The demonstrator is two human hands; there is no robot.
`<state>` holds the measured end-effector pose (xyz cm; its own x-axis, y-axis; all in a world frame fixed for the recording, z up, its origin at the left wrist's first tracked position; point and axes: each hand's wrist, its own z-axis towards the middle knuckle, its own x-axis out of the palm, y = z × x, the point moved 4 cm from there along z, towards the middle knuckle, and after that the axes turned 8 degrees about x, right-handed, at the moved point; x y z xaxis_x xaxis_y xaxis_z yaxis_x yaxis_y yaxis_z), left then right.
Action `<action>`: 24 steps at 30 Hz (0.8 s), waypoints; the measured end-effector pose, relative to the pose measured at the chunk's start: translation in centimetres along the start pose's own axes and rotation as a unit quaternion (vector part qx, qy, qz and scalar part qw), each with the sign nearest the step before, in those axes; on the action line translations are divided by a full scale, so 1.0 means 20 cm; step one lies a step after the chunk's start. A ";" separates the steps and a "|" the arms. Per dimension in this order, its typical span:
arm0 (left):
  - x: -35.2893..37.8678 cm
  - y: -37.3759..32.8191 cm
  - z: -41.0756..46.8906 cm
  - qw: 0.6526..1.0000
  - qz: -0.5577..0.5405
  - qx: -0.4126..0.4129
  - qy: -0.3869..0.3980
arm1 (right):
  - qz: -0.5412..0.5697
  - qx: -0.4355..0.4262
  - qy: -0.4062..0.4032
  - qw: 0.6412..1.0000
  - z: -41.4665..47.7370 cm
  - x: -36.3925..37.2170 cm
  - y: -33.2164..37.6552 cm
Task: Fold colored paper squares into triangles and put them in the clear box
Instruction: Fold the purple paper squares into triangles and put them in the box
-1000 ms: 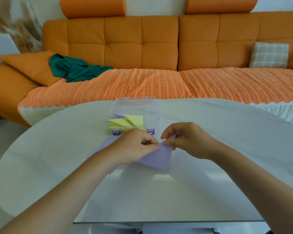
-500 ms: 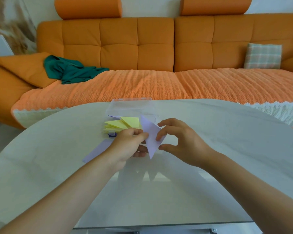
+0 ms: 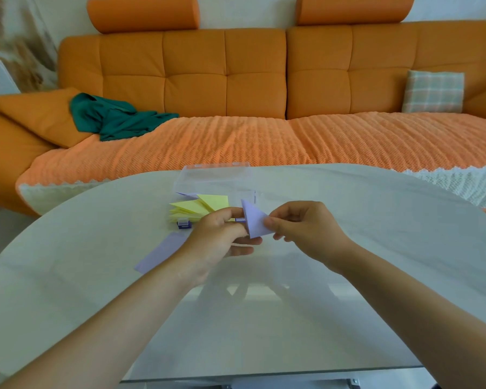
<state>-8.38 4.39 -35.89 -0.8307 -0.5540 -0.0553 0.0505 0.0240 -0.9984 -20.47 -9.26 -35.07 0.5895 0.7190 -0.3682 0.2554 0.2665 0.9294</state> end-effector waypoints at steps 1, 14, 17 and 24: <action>0.00 0.00 0.00 1.000 0.007 0.001 -0.009 | 0.000 0.003 0.003 1.000 0.00 0.00 0.00; 0.00 0.02 0.01 0.994 0.027 0.067 -0.080 | 0.010 0.036 0.023 0.999 0.00 0.00 0.00; -0.01 0.01 0.01 0.994 0.043 0.074 -0.061 | 0.006 0.045 0.031 0.998 0.00 -0.01 0.00; -0.06 -0.08 0.00 0.986 0.070 0.144 -0.045 | -0.001 0.054 0.085 0.995 0.00 -0.02 0.01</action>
<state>-7.42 4.99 -34.29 -0.7524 -0.6342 -0.1780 0.3266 -0.1245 -0.9369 -20.68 -9.55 -34.64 0.4536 0.8186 -0.3523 0.3432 0.2044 0.9168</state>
